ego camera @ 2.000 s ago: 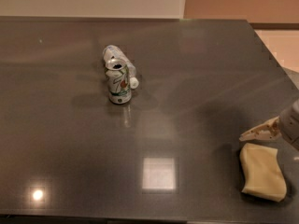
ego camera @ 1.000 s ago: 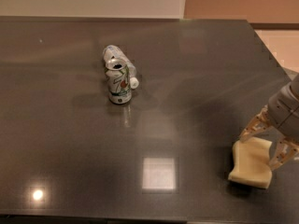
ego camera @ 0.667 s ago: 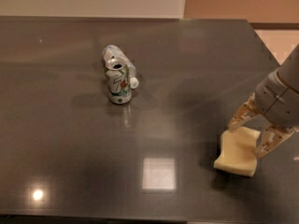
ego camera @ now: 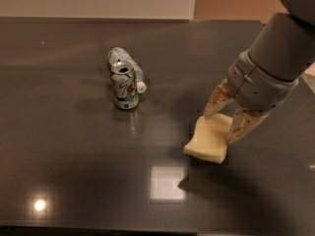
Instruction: Move sponge near 7up can
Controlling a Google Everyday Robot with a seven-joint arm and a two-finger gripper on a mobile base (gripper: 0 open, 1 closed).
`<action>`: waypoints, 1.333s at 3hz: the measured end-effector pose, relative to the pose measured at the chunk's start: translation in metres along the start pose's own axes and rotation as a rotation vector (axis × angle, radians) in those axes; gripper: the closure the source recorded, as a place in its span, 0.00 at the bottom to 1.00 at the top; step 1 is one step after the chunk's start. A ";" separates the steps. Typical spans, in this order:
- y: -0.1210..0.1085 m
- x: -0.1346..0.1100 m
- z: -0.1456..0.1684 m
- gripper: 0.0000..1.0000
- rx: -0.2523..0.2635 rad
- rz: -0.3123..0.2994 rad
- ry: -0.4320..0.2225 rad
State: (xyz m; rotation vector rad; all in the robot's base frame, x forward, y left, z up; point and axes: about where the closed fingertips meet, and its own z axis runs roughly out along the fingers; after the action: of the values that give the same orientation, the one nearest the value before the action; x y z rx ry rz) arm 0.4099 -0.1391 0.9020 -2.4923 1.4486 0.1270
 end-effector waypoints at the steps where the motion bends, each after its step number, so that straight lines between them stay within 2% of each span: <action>1: -0.038 -0.014 0.006 1.00 0.028 0.017 -0.006; 3: -0.102 -0.028 0.020 1.00 0.075 0.048 -0.016; 4: -0.124 -0.032 0.031 0.83 0.083 0.051 -0.019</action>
Offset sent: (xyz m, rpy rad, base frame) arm 0.0878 0.0884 0.0093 0.0679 -0.0474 -0.0844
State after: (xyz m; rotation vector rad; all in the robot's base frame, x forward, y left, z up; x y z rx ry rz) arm 0.5023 -0.0454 0.9006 -2.3829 1.4796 0.0981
